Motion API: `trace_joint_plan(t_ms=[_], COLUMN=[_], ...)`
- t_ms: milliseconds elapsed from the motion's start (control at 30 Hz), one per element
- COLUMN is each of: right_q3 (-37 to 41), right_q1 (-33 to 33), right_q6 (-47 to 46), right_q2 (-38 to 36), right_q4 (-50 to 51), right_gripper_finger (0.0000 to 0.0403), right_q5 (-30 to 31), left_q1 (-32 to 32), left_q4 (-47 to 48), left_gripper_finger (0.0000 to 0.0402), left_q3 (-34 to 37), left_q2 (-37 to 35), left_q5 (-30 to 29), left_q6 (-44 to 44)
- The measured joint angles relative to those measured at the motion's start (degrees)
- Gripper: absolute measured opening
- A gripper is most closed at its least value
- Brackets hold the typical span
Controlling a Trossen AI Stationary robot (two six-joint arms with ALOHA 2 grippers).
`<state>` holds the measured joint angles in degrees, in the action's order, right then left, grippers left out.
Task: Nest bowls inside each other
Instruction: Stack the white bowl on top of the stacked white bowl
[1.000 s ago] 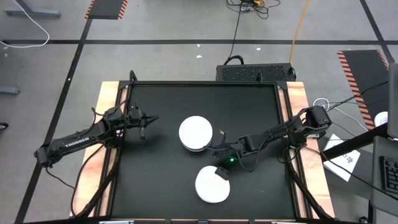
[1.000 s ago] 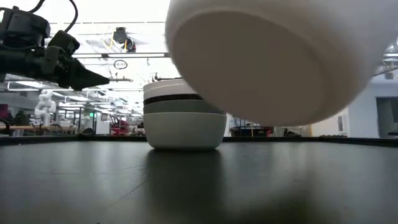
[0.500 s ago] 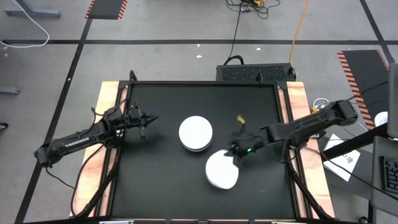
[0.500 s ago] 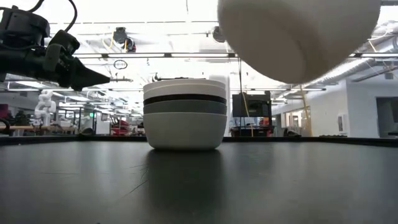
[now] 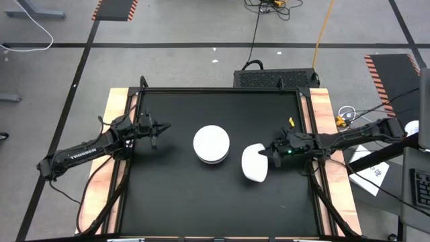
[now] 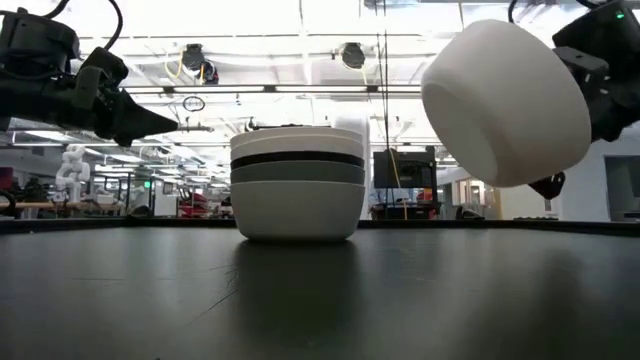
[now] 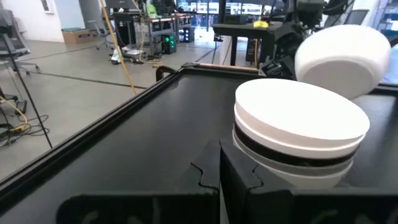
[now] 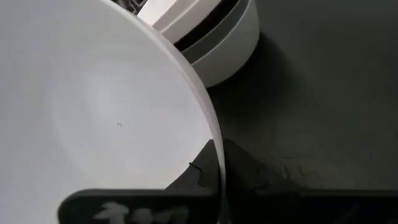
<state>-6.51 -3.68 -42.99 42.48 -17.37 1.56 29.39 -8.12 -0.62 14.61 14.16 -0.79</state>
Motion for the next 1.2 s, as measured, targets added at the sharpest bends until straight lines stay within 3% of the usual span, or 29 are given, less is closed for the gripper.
trace_joint_plan(t_ms=[400,533,733,900,1200], right_q3=[0.47,-1.83,-13.29,-23.91,-39.43], right_q1=[5.41,9.24,13.74,17.18,25.38], right_q6=[9.33,11.7,16.82,21.83,24.34], right_q2=[-1.23,-0.19,6.55,15.88,32.05], right_q4=[-3.72,-5.83,-1.41,3.08,4.6], right_gripper_finger=[0.0,0.0,0.0,0.0,0.0], right_q5=[-0.23,-6.32,-15.38,-17.06,-33.34], left_q1=[0.01,0.02,0.0,0.0,0.02], left_q4=[-0.69,-0.64,0.44,0.89,1.85], left_gripper_finger=[0.0003,0.0003,0.0003,0.0003,0.0003], left_q3=[0.0,0.0,0.0,0.0,0.0], left_q2=[-0.02,-0.01,-0.02,0.0,-0.02], left_q5=[-0.73,-0.71,-0.7,-0.7,-0.51], left_q6=[1.81,2.2,2.44,2.2,1.99])
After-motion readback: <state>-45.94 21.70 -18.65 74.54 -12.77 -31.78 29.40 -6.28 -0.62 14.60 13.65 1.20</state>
